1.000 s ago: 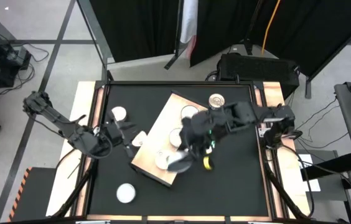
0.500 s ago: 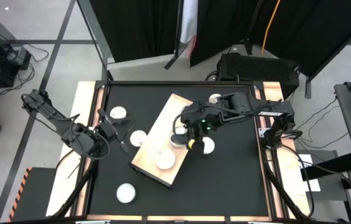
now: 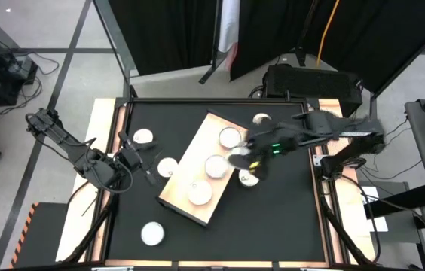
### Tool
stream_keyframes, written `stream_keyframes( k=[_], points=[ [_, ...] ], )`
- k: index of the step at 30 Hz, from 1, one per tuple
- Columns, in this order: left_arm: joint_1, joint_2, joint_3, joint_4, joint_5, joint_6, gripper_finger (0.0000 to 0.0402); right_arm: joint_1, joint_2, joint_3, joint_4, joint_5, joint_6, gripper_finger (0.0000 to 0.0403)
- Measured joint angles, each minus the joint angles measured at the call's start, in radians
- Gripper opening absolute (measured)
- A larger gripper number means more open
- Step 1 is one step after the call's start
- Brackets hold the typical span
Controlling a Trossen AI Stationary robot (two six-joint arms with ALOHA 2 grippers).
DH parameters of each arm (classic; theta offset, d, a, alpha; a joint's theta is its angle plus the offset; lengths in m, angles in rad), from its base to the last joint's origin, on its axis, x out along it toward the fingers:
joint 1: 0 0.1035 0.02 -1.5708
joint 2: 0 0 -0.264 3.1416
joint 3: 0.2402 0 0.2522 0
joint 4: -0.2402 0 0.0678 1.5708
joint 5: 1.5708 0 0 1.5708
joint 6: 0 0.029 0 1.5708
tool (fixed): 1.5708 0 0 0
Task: Stack canned seafood by type on shelf
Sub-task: Stack the green tuna can on top of the other green tuna can on the shelf
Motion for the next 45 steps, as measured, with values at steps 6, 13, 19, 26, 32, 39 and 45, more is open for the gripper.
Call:
stream_keyframes(
  k=[6, 13, 19, 26, 32, 39, 45],
  points=[
    [0.002, 0.0, 0.0, 0.001, 0.0, 0.0, 0.0113, 0.021, -0.298, -0.333, 0.276, 0.125, 0.049, 0.0153],
    [0.002, -0.001, 0.0, 0.013, 0.0, 0.02, 0.0113, 0.027, -0.485, -0.884, 1.105, 0.206, 0.102, 0.0153],
    [0.002, -0.002, 0.0, 0.052, 0.0, 0.046, 0.0113, 0.027, -0.426, -1.182, 1.718, 0.208, 0.201, 0.0153],
    [0.002, -0.002, 0.0, 0.065, 0.002, 0.052, 0.0113, 0.036, -0.277, -1.241, 1.907, 0.25, 0.313, 0.0153],
    [0.002, -0.002, 0.0, 0.065, 0.004, 0.052, 0.0113, 0.056, -0.215, -1.241, 1.944, 0.245, 0.374, 0.0153],
    [0.002, -0.002, 0.0, 0.064, 0.004, 0.052, 0.0113, 0.06, -0.155, -1.241, 1.934, 0.25, 0.412, 0.0153],
    [0.002, -0.002, 0.0, 0.064, 0.005, 0.051, 0.0113, 0.06, -0.127, -1.241, 1.959, 0.249, 0.411, 0.0153]
  ],
)
